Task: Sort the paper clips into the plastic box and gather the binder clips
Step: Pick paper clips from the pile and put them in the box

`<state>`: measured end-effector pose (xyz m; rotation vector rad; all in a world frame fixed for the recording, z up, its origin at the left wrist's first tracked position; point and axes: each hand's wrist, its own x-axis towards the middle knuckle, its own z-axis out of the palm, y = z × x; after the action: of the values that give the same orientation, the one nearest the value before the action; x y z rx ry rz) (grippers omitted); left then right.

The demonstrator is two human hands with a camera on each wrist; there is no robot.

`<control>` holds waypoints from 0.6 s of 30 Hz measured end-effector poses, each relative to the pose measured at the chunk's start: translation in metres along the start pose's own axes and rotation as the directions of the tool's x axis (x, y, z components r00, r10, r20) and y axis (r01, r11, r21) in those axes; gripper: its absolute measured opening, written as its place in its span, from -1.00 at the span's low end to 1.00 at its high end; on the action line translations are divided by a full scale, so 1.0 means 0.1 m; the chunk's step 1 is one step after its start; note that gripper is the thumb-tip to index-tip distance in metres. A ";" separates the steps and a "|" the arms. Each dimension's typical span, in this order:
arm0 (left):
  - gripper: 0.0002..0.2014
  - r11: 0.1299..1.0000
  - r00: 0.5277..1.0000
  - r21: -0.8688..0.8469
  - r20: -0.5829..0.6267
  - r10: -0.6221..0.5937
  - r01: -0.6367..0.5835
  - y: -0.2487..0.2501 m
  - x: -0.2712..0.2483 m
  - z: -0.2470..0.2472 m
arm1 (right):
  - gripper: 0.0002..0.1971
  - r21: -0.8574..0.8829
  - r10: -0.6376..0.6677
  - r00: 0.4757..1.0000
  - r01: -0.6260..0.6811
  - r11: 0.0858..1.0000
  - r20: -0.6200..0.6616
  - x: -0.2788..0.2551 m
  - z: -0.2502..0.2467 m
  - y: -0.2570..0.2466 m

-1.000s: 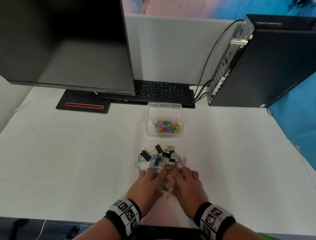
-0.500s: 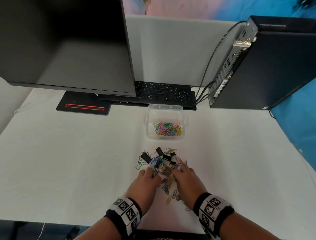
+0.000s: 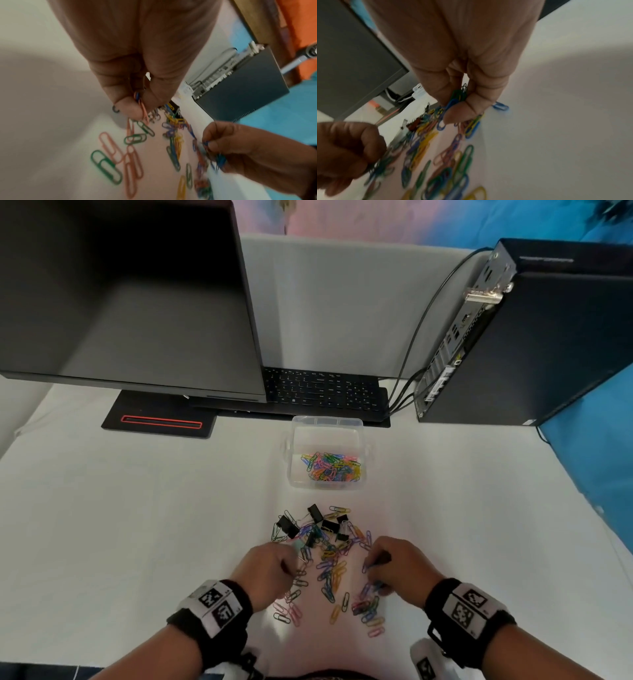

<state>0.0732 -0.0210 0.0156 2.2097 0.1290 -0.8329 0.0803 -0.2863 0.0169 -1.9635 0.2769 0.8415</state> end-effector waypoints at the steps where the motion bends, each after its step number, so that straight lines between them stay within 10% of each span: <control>1: -0.81 0.994 0.999 -0.103 0.038 -0.027 0.031 0.01 0.00 -0.06 | -0.89 0.061 0.030 0.999 -0.032 0.998 0.035 -0.01 -0.05 -0.03; 8: -0.77 0.899 0.985 -0.425 0.168 -0.035 0.104 0.29 0.05 -0.55 | -0.89 0.247 0.089 0.985 -0.123 0.961 0.146 0.05 -0.37 -0.37; 18: -0.80 0.960 0.987 -0.269 -0.156 0.038 -0.079 1.05 0.95 -1.02 | -0.90 0.048 -0.065 0.998 0.066 0.997 -0.025 0.94 -0.58 -1.40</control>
<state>0.2364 -0.0407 0.0748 2.0005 0.2362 -0.5781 0.2470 -0.2481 0.0688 -1.9281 0.2437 0.7630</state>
